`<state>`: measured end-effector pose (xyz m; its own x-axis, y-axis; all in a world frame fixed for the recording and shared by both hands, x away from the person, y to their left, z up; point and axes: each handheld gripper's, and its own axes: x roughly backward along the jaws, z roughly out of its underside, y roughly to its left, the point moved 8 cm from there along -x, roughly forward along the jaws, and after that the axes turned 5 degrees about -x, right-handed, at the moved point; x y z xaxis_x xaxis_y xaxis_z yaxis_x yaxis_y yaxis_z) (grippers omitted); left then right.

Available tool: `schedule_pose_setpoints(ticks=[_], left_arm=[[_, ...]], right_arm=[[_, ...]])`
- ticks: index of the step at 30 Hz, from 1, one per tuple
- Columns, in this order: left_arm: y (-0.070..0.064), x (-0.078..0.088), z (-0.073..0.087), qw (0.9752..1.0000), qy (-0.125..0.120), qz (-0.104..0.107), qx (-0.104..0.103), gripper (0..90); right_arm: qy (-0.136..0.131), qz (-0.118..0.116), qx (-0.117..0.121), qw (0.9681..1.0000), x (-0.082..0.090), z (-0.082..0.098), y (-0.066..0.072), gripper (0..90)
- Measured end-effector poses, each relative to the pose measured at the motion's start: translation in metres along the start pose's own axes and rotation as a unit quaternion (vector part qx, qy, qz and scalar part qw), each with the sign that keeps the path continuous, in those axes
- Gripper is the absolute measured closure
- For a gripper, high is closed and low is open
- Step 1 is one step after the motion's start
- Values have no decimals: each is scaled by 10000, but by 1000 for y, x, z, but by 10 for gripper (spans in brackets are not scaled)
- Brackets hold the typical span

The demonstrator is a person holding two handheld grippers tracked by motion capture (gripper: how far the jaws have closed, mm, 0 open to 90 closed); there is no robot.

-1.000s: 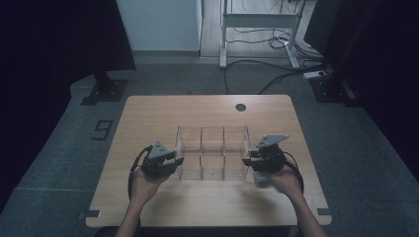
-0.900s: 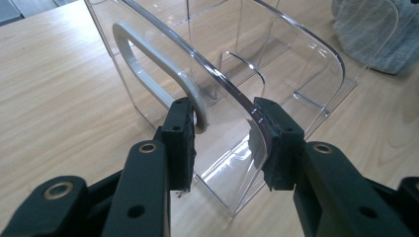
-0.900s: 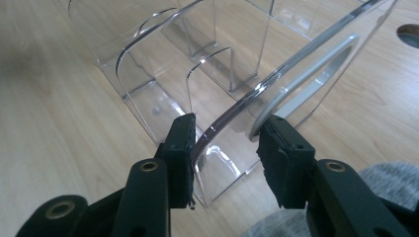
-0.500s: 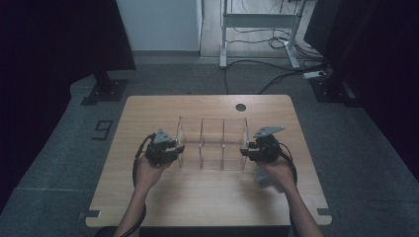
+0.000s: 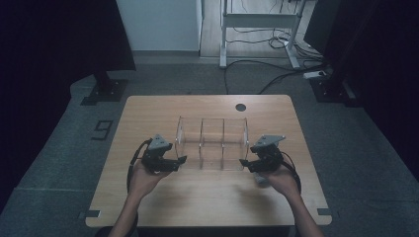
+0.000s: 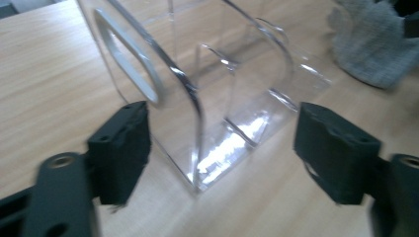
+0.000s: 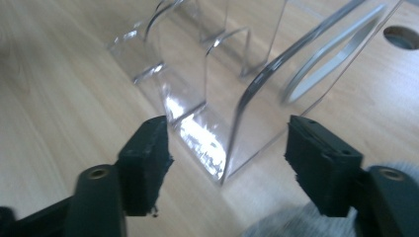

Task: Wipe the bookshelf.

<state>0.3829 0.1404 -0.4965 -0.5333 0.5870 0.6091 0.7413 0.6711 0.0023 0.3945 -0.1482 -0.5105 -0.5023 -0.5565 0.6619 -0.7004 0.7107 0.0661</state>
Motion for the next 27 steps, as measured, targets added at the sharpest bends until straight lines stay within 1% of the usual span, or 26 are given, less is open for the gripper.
schedule_pose_setpoints(ticks=[1,3,5,7,8,9,11,12,13,14,16,17,18,20,21,23,25,26,27], left_arm=[[-3,3,3,10000,-13,19,-7,159],[-10,7,12,9999,22,121,-35,137],[-15,8,22,9998,79,155,-80,134],[-19,7,31,9997,148,163,-110,99],[-20,6,36,9996,186,166,-138,97],[-19,5,39,9996,215,141,-137,100],[-16,1,43,9996,254,133,3,133],[-15,-2,43,9994,266,187,89,142],[-13,-4,44,9994,281,180,111,145],[-11,-5,44,9994,320,112,108,153],[-7,-8,42,9994,347,-18,77,199],[-4,-8,40,9994,326,-76,57,234],[-2,-9,38,9994,298,-134,82,265],[1,-10,35,9995,233,-156,120,310],[2,-10,33,9995,219,-189,104,335],[3,-11,31,9995,211,-238,79,353],[5,-13,29,9994,198,-292,66,390],[6,-13,28,9993,201,-319,74,398],[7,-14,27,9993,198,-321,66,407]], right_arm=[[-4,0,23,10000,1,3,3,243],[16,-65,24,10000,2,10,10,203],[36,-74,30,10000,3,17,16,167],[46,-64,35,10000,3,23,22,142],[57,-41,66,10000,3,25,24,163],[44,27,104,9999,4,26,24,213],[70,130,158,9998,4,24,21,336],[75,175,97,9998,2,22,17,368],[86,242,-4,9997,1,20,13,400],[63,295,-90,9995,0,17,9,440],[6,308,-222,9993,-3,12,1,496],[0,310,-269,9992,-5,11,-2,522],[-4,319,-285,9991,-7,10,-5,542],[-7,346,-307,9989,-10,8,-9,583],[-18,364,-320,9988,-11,8,-10,599],[-25,383,-317,9988,-13,6,-13,639],[-48,340,-336,9988,-15,3,-14,676],[-35,350,-319,9989,-16,2,-14,697],[-21,411,-285,9987,-17,1,-15,700]])
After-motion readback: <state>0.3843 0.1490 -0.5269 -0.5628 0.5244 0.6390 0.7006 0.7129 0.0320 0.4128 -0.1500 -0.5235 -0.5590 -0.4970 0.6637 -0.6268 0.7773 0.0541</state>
